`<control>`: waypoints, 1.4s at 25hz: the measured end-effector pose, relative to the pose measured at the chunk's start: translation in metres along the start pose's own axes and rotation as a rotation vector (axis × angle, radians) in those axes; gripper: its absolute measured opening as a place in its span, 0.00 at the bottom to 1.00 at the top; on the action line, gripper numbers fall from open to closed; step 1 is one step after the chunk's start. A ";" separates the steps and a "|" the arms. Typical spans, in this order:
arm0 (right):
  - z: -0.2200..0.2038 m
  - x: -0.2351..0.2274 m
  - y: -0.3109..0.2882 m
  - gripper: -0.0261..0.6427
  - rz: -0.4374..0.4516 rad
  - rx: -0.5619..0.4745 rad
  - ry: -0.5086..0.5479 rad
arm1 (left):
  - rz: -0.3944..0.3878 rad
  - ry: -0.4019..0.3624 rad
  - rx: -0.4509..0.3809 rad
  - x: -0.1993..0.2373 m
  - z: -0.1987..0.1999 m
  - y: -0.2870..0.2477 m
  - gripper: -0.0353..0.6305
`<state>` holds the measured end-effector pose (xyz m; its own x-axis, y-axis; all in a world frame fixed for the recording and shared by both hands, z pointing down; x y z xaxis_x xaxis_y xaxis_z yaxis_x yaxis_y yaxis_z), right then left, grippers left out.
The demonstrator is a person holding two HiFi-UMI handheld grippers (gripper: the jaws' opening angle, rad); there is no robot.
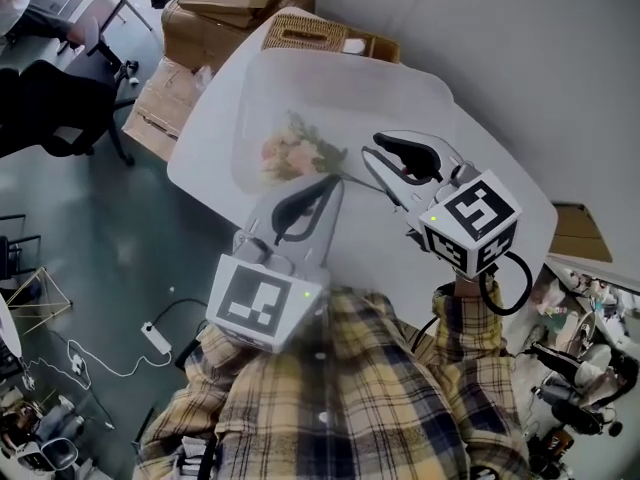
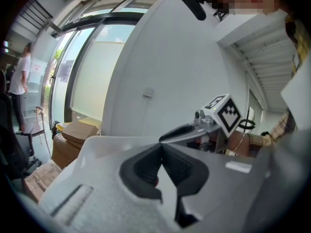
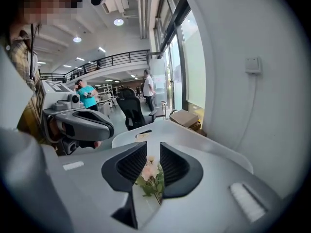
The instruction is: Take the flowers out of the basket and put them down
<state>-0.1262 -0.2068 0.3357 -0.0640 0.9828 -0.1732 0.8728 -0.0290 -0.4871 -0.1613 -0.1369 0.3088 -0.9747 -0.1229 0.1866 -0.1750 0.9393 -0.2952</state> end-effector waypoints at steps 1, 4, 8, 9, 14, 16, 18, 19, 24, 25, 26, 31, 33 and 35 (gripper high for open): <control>-0.001 -0.001 -0.006 0.17 0.016 0.017 0.005 | 0.008 0.005 0.003 0.002 -0.001 0.001 0.06; -0.008 -0.002 -0.025 0.19 0.066 0.082 0.021 | 0.029 0.011 0.011 0.009 -0.005 0.003 0.06; -0.020 -0.004 -0.053 0.19 0.125 0.182 0.046 | 0.048 0.018 0.010 0.016 -0.004 0.004 0.06; -0.023 -0.003 -0.062 0.20 0.142 0.205 0.048 | 0.053 0.021 0.007 0.018 -0.003 0.005 0.06; -0.052 -0.010 -0.098 0.23 0.227 0.330 0.027 | 0.074 0.029 0.003 0.029 -0.002 0.003 0.06; -0.065 -0.013 -0.109 0.25 0.253 0.386 0.022 | 0.077 0.030 0.002 0.033 -0.001 0.001 0.06; -0.081 -0.016 -0.118 0.27 0.273 0.447 0.033 | 0.080 0.030 0.003 0.037 0.000 0.001 0.06; -0.089 -0.018 -0.122 0.28 0.281 0.476 0.040 | 0.083 0.031 0.003 0.038 -0.001 0.000 0.06; -0.128 -0.025 -0.141 0.29 0.326 0.582 0.039 | 0.099 0.043 0.006 0.048 -0.002 -0.001 0.06; -0.136 -0.025 -0.144 0.29 0.338 0.606 0.040 | 0.102 0.048 0.006 0.049 -0.002 -0.001 0.06; -0.144 -0.026 -0.146 0.29 0.350 0.630 0.042 | 0.103 0.051 0.007 0.050 -0.002 -0.002 0.06; -0.182 -0.032 -0.158 0.31 0.373 0.722 0.033 | 0.108 0.053 0.005 0.054 -0.004 -0.006 0.06; -0.193 -0.031 -0.160 0.33 0.377 0.764 0.040 | 0.111 0.058 0.000 0.056 -0.002 -0.004 0.06; -0.202 -0.028 -0.162 0.33 0.388 0.804 0.057 | 0.117 0.066 -0.008 0.057 -0.001 -0.001 0.06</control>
<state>-0.1677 -0.1930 0.5920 0.2082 0.8840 -0.4186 0.2236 -0.4597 -0.8595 -0.2167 -0.1449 0.3204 -0.9770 0.0093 0.2129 -0.0588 0.9485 -0.3111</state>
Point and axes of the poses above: the fingertips, and each gripper's own axes: y backward along the fingers, x to its left, z out of its top, the point moved 2 cm from there along y, backward along the fingers, and after that the axes turned 8 degrees about z, right-handed, at the moved point
